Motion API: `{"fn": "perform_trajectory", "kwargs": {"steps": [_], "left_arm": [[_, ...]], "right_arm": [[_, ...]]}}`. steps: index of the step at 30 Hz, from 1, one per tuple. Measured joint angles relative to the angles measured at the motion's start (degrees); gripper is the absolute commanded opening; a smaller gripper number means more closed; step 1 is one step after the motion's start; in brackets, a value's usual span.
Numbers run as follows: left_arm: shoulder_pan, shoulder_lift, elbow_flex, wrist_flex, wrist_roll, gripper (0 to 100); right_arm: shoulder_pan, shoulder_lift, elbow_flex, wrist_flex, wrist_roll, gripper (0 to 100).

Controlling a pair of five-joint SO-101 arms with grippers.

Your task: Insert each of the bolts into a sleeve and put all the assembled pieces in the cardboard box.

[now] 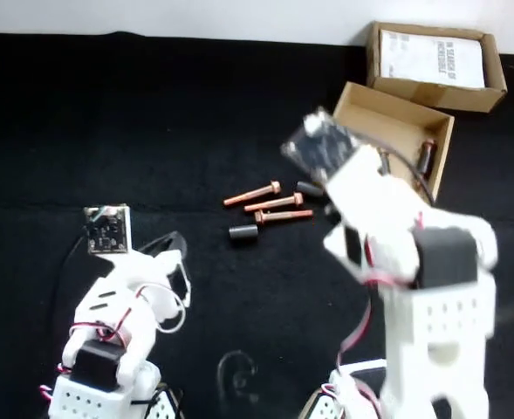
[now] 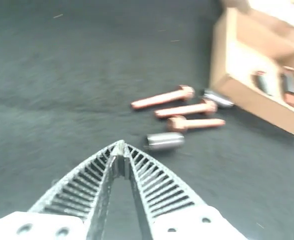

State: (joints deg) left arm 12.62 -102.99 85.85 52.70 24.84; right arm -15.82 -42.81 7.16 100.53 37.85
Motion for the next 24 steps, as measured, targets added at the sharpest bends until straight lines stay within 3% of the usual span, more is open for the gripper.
{"fn": "perform_trajectory", "kwargs": {"steps": [5,11,17,24], "left_arm": [[4.0,4.7,-3.7,0.0,0.0,2],[4.3,22.9,-15.0,-3.3,1.1,2],[6.9,48.5,-35.8,-4.7,8.6,2],[9.7,77.5,-56.3,-5.1,22.9,2]], "right_arm": [[6.5,-12.9,11.9,0.0,-0.1,0.6],[12.1,-25.6,22.4,0.0,-0.1,0.6],[13.1,-33.0,29.9,0.0,-0.1,0.6],[20.0,-34.7,33.8,0.0,-0.1,0.6]]}}
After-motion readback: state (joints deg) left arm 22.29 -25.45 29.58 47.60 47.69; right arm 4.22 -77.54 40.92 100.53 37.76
